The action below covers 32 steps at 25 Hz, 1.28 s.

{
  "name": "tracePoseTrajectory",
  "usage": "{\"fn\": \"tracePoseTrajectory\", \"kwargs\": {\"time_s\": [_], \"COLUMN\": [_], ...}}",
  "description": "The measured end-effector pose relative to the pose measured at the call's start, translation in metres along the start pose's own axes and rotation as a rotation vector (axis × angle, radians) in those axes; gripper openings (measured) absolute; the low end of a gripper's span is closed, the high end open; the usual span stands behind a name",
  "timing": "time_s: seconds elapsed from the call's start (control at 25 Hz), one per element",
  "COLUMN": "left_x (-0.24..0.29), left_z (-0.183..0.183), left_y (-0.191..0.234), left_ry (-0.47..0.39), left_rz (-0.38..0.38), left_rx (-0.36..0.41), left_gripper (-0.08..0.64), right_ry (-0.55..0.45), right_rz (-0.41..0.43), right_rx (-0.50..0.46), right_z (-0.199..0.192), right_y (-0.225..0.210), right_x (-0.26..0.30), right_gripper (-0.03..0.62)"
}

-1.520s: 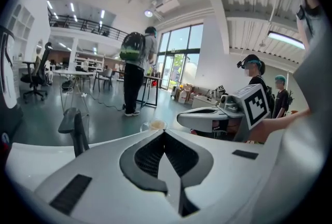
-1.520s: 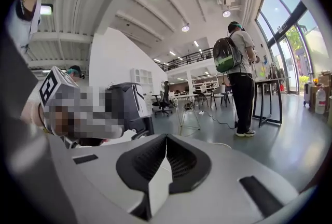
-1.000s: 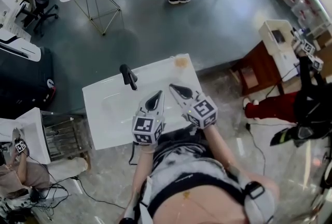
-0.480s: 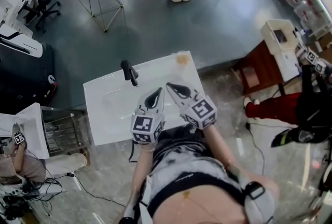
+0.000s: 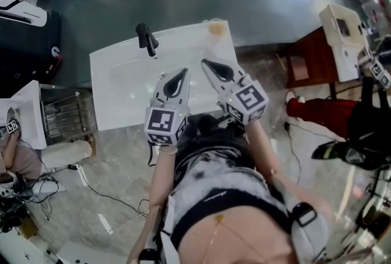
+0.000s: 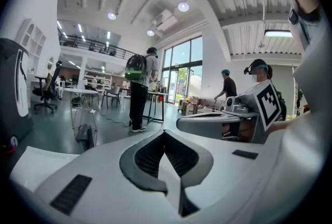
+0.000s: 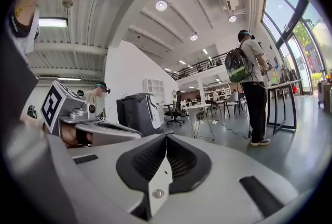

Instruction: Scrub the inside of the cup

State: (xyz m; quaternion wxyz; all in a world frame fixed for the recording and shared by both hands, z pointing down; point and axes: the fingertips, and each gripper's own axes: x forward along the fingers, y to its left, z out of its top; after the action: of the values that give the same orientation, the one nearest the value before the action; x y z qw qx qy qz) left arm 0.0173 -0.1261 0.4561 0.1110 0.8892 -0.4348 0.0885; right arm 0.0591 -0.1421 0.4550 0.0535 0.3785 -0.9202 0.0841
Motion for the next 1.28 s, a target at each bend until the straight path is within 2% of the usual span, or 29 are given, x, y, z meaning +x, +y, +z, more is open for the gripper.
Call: {"fn": "tracePoseTrajectory", "kwargs": {"time_s": [0.24,0.4,0.68,0.84,1.0,1.16,1.28], "left_x": [-0.016,-0.037,-0.111,-0.158,-0.197,-0.225,-0.245], "left_z": [-0.012,-0.01,-0.02,-0.034,-0.043,-0.055,-0.061], "left_y": [-0.01,-0.006,0.012,0.019,0.013,0.003,-0.008], "left_ry": [0.026,0.01,0.001,0.01,-0.011,0.001,0.0], "left_rz": [-0.028,-0.036,-0.059,-0.083,-0.115,-0.145,-0.164], "left_rx": [0.005,0.02,0.05,0.035,0.02,0.042,0.03], "left_gripper": [0.0,0.0,0.0,0.0,0.0,0.0,0.0], "right_ry": [0.022,0.016,0.043,0.056,0.056,0.03,0.011], "right_rz": [-0.011,-0.025,-0.067,-0.095,-0.155,-0.184,-0.196], "right_rx": [-0.012,-0.028,-0.048,-0.068,-0.075,-0.052,-0.064], "right_z": [-0.009,-0.011,-0.018,-0.024,-0.034,-0.037,-0.036], "right_y": [0.017,0.038,0.119,0.172,0.213,0.244,0.264], "right_x": [-0.008,-0.005,0.007,0.004,-0.014,-0.03,-0.041], "right_gripper": [0.006,0.006,0.005,0.005,0.005,0.005,0.005]}}
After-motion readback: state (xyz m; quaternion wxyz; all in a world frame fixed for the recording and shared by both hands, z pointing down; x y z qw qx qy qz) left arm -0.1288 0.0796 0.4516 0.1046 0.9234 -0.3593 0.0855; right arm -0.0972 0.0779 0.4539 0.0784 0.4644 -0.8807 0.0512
